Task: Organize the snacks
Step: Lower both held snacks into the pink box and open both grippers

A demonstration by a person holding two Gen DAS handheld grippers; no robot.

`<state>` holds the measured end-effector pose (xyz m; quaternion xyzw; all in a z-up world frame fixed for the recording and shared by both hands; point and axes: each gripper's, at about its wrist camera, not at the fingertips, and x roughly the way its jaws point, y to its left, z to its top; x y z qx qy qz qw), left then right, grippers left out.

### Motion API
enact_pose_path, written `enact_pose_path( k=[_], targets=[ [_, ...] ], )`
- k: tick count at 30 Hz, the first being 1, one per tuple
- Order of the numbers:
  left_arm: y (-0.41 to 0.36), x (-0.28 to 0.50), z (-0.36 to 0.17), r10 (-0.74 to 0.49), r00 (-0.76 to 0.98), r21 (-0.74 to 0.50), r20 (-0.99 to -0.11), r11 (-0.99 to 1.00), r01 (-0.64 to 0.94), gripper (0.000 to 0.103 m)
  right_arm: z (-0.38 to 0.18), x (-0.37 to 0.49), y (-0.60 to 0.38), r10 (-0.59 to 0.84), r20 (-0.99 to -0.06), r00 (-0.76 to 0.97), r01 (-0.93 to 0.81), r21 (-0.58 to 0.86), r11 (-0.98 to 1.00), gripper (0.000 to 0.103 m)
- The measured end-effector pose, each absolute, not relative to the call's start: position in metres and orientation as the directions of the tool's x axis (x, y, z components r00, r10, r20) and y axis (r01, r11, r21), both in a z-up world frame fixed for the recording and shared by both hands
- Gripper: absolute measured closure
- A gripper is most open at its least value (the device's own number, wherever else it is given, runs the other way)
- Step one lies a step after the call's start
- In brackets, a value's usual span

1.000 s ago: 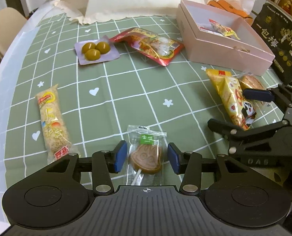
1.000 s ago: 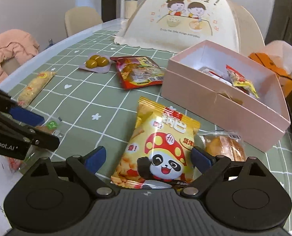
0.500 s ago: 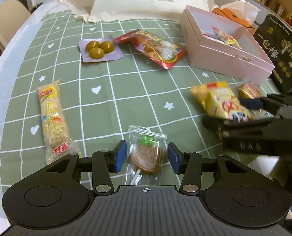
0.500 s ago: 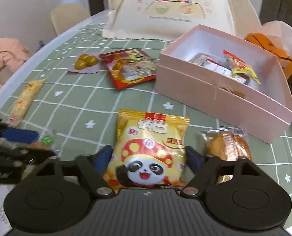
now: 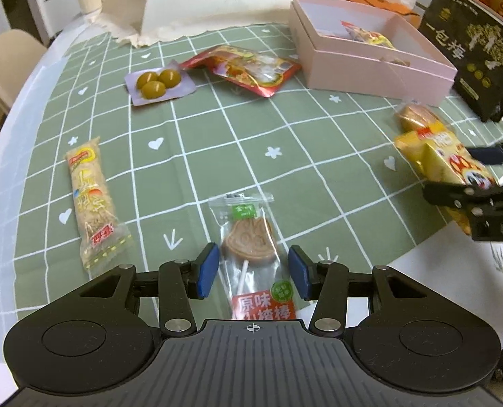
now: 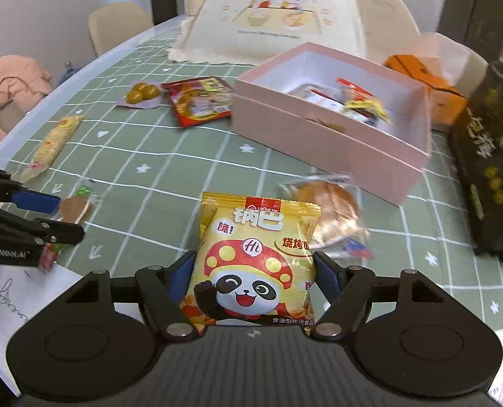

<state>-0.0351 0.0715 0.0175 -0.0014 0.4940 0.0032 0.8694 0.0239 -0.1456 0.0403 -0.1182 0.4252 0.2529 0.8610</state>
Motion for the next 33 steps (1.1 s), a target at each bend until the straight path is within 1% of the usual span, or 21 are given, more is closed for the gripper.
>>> enact_pose_path(
  k=[3, 6, 8, 10, 12, 14, 16, 17, 20, 22, 24, 28, 29, 31, 33],
  targets=[
    [0.075, -0.031, 0.018, 0.001, 0.518, -0.018, -0.855, 0.999, -0.032, 0.055, 0.040, 0.018, -0.152, 0.349, -0.787, 0.510, -0.533, 0.029, 0.845, 0.030],
    [0.070, -0.029, 0.019, 0.022, 0.499, 0.015, -0.866, 1.000, -0.017, 0.061, 0.042, 0.012, -0.158, 0.344, -0.782, 0.519, -0.529, 0.022, 0.849, 0.030],
    [0.060, -0.039, 0.023, -0.048, 0.496, -0.026, -0.867, 0.998, 0.052, 0.062, 0.046, 0.009, -0.164, 0.342, -0.776, 0.530, -0.519, 0.022, 0.854, 0.030],
    [0.046, -0.055, 0.035, -0.118, 0.545, -0.055, -0.830, 0.990, 0.131, 0.062, 0.054, 0.007, -0.176, 0.343, -0.767, 0.542, -0.506, 0.029, 0.862, 0.030],
    [0.031, -0.066, 0.057, -0.182, 0.595, -0.068, -0.783, 0.976, 0.208, 0.062, 0.063, 0.008, -0.188, 0.332, -0.756, 0.564, -0.484, 0.023, 0.875, 0.030],
    [0.025, -0.058, 0.092, -0.255, 0.653, -0.120, -0.713, 0.962, 0.245, 0.062, 0.074, 0.011, -0.200, 0.310, -0.744, 0.592, -0.448, 0.015, 0.894, 0.030],
    [0.021, -0.039, 0.132, -0.296, 0.723, -0.124, -0.624, 0.951, 0.283, 0.062, 0.088, 0.015, -0.212, 0.296, -0.730, 0.617, -0.416, 0.018, 0.909, 0.030],
    [0.018, -0.023, 0.158, -0.314, 0.766, -0.120, -0.561, 0.946, 0.301, 0.061, 0.094, 0.017, -0.217, 0.294, -0.719, 0.630, -0.405, 0.019, 0.914, 0.030],
    [0.009, 0.024, 0.213, -0.335, 0.836, -0.111, -0.434, 0.941, 0.320, 0.061, 0.116, 0.023, -0.228, 0.277, -0.682, 0.677, -0.379, 0.000, 0.925, 0.030],
    [0.000, 0.054, 0.239, -0.334, 0.866, -0.086, -0.372, 0.941, 0.326, 0.061, 0.134, 0.029, -0.232, 0.259, -0.656, 0.709, -0.370, -0.032, 0.929, 0.030],
    [-0.011, 0.086, 0.254, -0.343, 0.861, -0.098, -0.376, 0.938, 0.331, 0.061, 0.160, 0.038, -0.236, 0.273, -0.631, 0.726, -0.384, -0.042, 0.923, 0.030],
    [-0.011, 0.140, 0.261, -0.396, 0.806, -0.250, -0.440, 0.916, 0.314, 0.061, 0.224, 0.077, -0.240, 0.318, -0.575, 0.754, -0.407, -0.029, 0.913, 0.030],
    [-0.007, 0.152, 0.258, -0.412, 0.787, -0.299, -0.459, 0.906, 0.299, 0.061, 0.239, 0.088, -0.240, 0.317, -0.565, 0.762, -0.403, -0.030, 0.915, 0.030],
    [0.003, 0.172, 0.247, -0.446, 0.747, -0.394, -0.493, 0.880, 0.265, 0.057, 0.268, 0.111, -0.238, 0.288, -0.525, 0.801, -0.373, -0.060, 0.926, 0.030],
    [0.010, 0.191, 0.219, -0.472, 0.710, -0.429, -0.523, 0.865, 0.259, 0.058, 0.290, 0.131, -0.235, 0.269, -0.492, 0.828, -0.347, -0.072, 0.935, 0.030]
  ],
)
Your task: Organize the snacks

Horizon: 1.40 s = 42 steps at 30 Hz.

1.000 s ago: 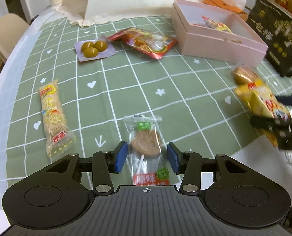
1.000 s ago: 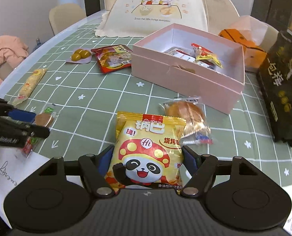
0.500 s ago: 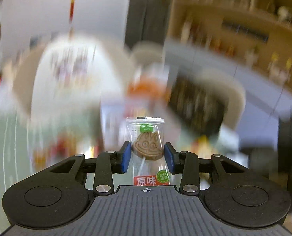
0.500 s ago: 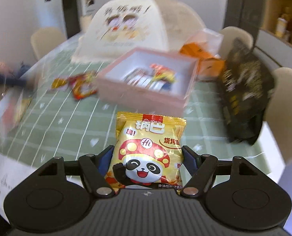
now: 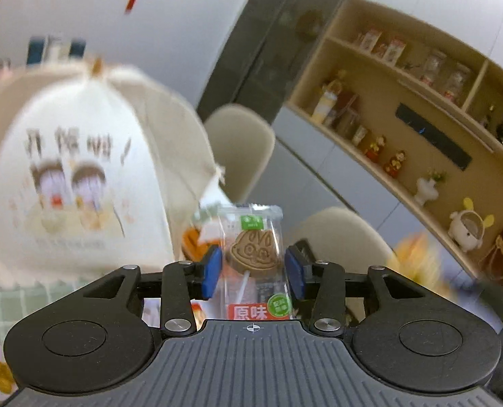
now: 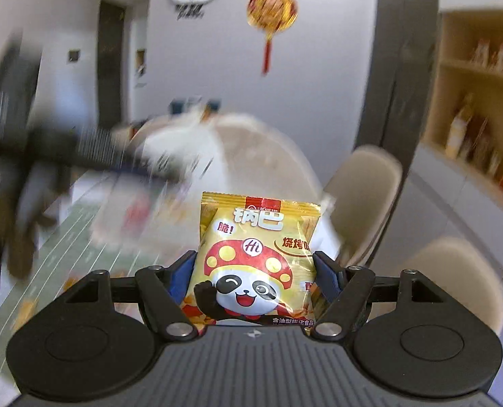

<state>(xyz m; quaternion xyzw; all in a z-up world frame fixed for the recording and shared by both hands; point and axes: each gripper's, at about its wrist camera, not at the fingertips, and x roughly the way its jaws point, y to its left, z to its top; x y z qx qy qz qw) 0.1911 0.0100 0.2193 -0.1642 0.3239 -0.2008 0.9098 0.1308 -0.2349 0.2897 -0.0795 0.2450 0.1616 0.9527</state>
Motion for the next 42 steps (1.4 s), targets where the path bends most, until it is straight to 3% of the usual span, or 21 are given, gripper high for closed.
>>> enact_pose_path(
  k=[2, 6, 9, 12, 17, 22, 28, 33, 42],
  targets=[
    [0.007, 0.208, 0.185, -0.468, 0.674, -0.405, -0.571, 0.875, 0.265, 0.058, 0.303, 0.156, -0.228, 0.290, -0.496, 0.819, -0.355, -0.040, 0.934, 0.030],
    [0.026, 0.205, 0.155, -0.493, 0.709, -0.497, -0.504, 0.837, 0.228, 0.058, 0.300, 0.193, -0.205, 0.295, -0.529, 0.796, -0.368, -0.036, 0.929, 0.030],
    [0.052, 0.195, 0.155, -0.487, 0.711, -0.518, -0.507, 0.832, 0.200, 0.058, 0.276, 0.214, -0.183, 0.300, -0.582, 0.756, -0.395, -0.039, 0.918, 0.030],
    [0.083, 0.175, 0.155, -0.369, 0.749, -0.415, -0.551, 0.899, 0.137, 0.058, 0.239, 0.235, -0.164, 0.331, -0.650, 0.685, -0.427, 0.010, 0.904, 0.029],
    [0.151, 0.132, 0.124, -0.146, 0.740, -0.336, -0.656, 0.935, -0.113, 0.058, 0.190, 0.256, -0.148, 0.319, -0.726, 0.610, -0.397, 0.069, 0.915, 0.029],
    [0.201, 0.089, 0.083, -0.019, 0.651, -0.315, -0.759, 0.886, -0.341, 0.058, 0.162, 0.258, -0.124, 0.368, -0.752, 0.547, -0.435, 0.120, 0.892, 0.028],
    [0.220, 0.040, 0.064, 0.091, 0.616, -0.258, -0.783, 0.852, -0.455, 0.058, 0.127, 0.244, -0.044, 0.485, -0.796, 0.362, -0.621, 0.183, 0.762, 0.026],
    [0.219, 0.022, 0.058, 0.069, 0.587, -0.234, -0.807, 0.874, -0.425, 0.058, 0.089, 0.230, 0.029, 0.480, -0.832, 0.278, -0.748, 0.126, 0.652, 0.026],
    [0.229, -0.005, 0.059, 0.025, 0.607, -0.288, -0.795, 0.864, -0.413, 0.058, 0.032, 0.251, 0.085, 0.389, -0.886, 0.254, -0.720, 0.095, 0.687, 0.026]
  ],
)
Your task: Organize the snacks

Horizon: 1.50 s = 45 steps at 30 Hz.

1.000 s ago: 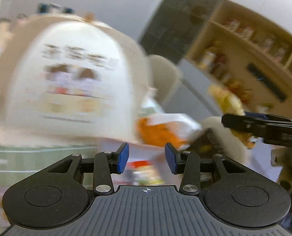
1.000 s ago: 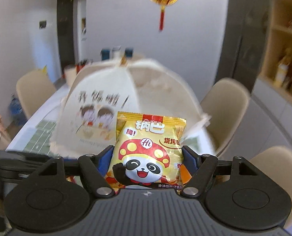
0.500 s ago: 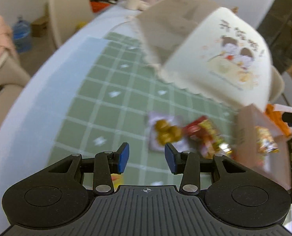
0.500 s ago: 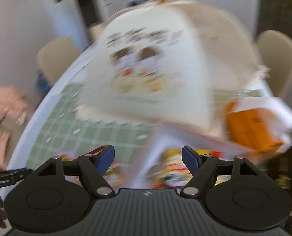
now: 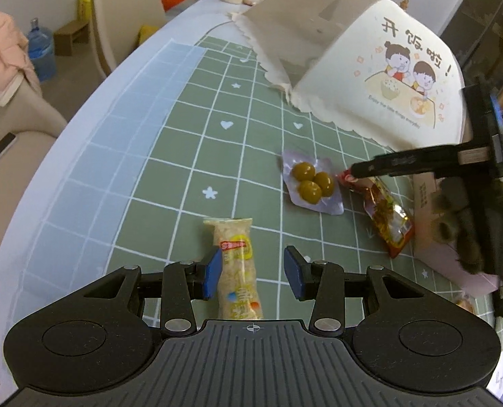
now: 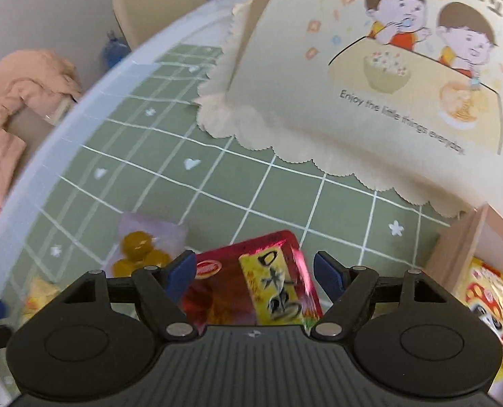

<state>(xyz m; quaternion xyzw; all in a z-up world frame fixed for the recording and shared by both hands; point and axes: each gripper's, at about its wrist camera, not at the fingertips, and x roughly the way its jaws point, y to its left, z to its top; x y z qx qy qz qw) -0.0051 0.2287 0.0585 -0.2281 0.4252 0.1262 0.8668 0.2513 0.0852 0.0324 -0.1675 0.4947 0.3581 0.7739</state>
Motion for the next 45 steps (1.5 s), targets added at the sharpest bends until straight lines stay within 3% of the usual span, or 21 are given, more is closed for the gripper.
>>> enact_pose_path(
  k=[10, 11, 23, 27, 32, 39, 42, 45],
  targets=[
    [0.238, 0.013, 0.051, -0.003, 0.620, -0.312, -0.785, 0.866, -0.391, 0.058, 0.030, 0.173, 0.042, 0.511, -0.849, 0.136, -0.720, 0.269, 0.640, 0.027],
    [0.235, 0.021, 0.052, -0.008, 0.623, -0.308, -0.782, 0.874, -0.376, 0.058, 0.031, 0.165, 0.033, 0.517, -0.844, 0.139, -0.716, 0.275, 0.641, 0.030],
    [0.177, 0.141, 0.034, 0.090, 0.592, -0.062, -0.801, 0.971, -0.231, 0.058, 0.039, 0.082, -0.062, 0.428, -0.842, 0.329, -0.643, 0.132, 0.754, 0.031],
    [0.159, 0.159, 0.015, 0.128, 0.553, 0.022, -0.823, 0.981, -0.195, 0.046, 0.050, 0.067, -0.093, 0.398, -0.820, 0.411, -0.595, 0.090, 0.799, 0.031],
    [0.150, 0.156, 0.010, 0.168, 0.598, 0.075, -0.784, 0.981, -0.177, 0.046, 0.049, 0.054, -0.135, 0.330, -0.824, 0.461, -0.500, 0.067, 0.864, 0.030],
    [0.146, 0.124, 0.012, 0.126, 0.595, 0.040, -0.794, 0.987, -0.155, 0.057, 0.053, 0.046, -0.168, 0.304, -0.808, 0.504, -0.443, 0.060, 0.894, 0.030],
    [0.143, 0.101, 0.016, 0.078, 0.585, -0.014, -0.807, 0.988, -0.152, 0.072, 0.053, 0.049, -0.176, 0.303, -0.800, 0.517, -0.412, 0.077, 0.908, 0.030],
    [0.140, 0.077, 0.017, 0.029, 0.577, -0.068, -0.816, 0.987, -0.146, 0.073, 0.049, 0.053, -0.178, 0.311, -0.802, 0.509, -0.390, 0.107, 0.915, 0.030]
  ],
)
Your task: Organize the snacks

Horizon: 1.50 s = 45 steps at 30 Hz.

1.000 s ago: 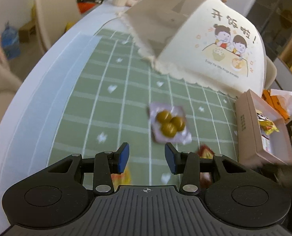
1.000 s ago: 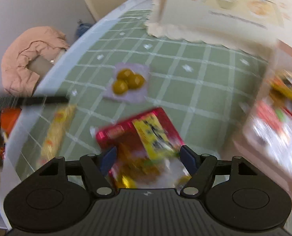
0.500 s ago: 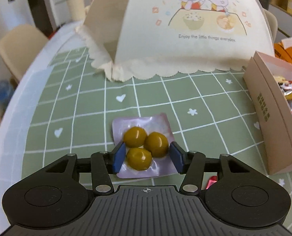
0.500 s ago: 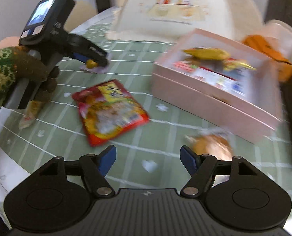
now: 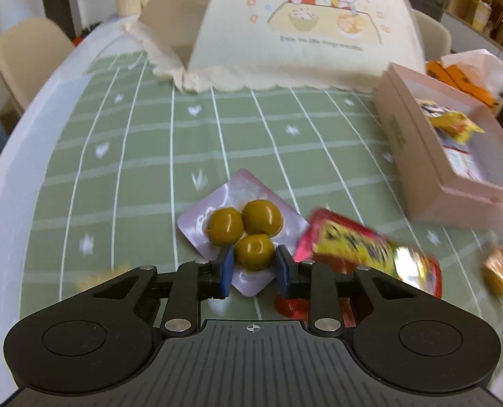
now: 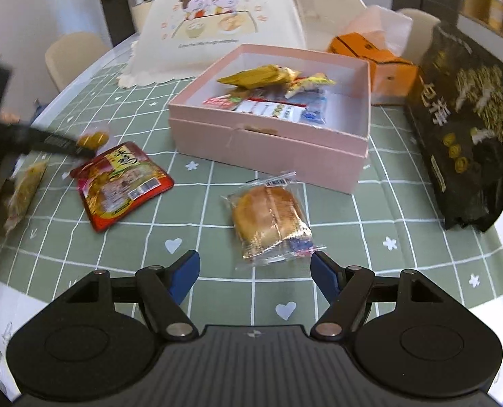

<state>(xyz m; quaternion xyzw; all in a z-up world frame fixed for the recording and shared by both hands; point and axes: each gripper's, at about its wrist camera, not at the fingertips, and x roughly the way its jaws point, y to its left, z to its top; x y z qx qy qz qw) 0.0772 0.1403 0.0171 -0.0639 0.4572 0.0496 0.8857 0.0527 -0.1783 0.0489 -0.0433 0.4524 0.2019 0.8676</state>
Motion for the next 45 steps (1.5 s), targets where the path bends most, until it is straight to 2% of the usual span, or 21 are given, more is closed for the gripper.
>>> enact_pose_path(
  k=[7, 11, 14, 18, 23, 26, 31, 35, 38, 41, 45],
  targets=[
    [0.127, 0.031, 0.019, -0.028, 0.552, -0.109, -0.833, 0.987, -0.115, 0.073, 0.040, 0.062, -0.169, 0.290, -0.811, 0.508, -0.371, 0.098, 0.924, 0.030],
    [0.125, 0.013, 0.020, -0.109, 0.535, -0.186, -0.838, 0.978, -0.092, 0.079, 0.032, 0.068, -0.165, 0.282, -0.824, 0.492, -0.359, 0.103, 0.928, 0.028],
    [0.131, 0.000, 0.023, -0.137, 0.553, -0.241, -0.822, 0.963, -0.119, 0.079, 0.029, 0.070, -0.161, 0.276, -0.829, 0.487, -0.358, 0.099, 0.928, 0.026],
    [0.153, -0.011, 0.038, -0.102, 0.606, -0.272, -0.789, 0.942, -0.196, 0.079, 0.028, 0.072, -0.159, 0.279, -0.829, 0.485, -0.370, 0.095, 0.924, 0.026],
    [0.187, -0.025, 0.057, 0.035, 0.648, -0.241, -0.761, 0.912, -0.332, 0.079, 0.020, 0.075, -0.162, 0.270, -0.830, 0.488, -0.351, 0.097, 0.931, 0.022],
    [0.198, -0.028, 0.059, 0.053, 0.646, -0.249, -0.761, 0.896, -0.367, 0.079, 0.020, 0.074, -0.162, 0.266, -0.826, 0.498, -0.346, 0.093, 0.934, 0.020],
    [0.176, -0.016, 0.057, -0.014, 0.644, -0.229, -0.765, 0.940, -0.252, 0.079, 0.023, 0.076, -0.157, 0.270, -0.825, 0.497, -0.365, 0.083, 0.927, 0.020],
    [0.124, 0.004, 0.055, -0.022, 0.633, -0.052, -0.774, 0.998, -0.028, 0.075, 0.029, 0.077, -0.149, 0.281, -0.813, 0.510, -0.386, 0.076, 0.919, 0.020],
    [0.100, 0.014, 0.043, -0.010, 0.597, 0.037, -0.802, 0.997, 0.067, 0.075, 0.029, 0.077, -0.144, 0.277, -0.815, 0.509, -0.400, 0.061, 0.914, 0.020],
    [0.093, 0.024, 0.028, -0.011, 0.546, 0.050, -0.838, 0.994, 0.097, 0.071, 0.025, 0.078, -0.144, 0.265, -0.826, 0.498, -0.399, 0.053, 0.915, 0.020],
    [0.090, 0.028, 0.025, 0.001, 0.548, 0.069, -0.837, 0.992, 0.104, 0.069, 0.020, 0.076, -0.147, 0.257, -0.830, 0.494, -0.391, 0.052, 0.919, 0.020]
  ],
)
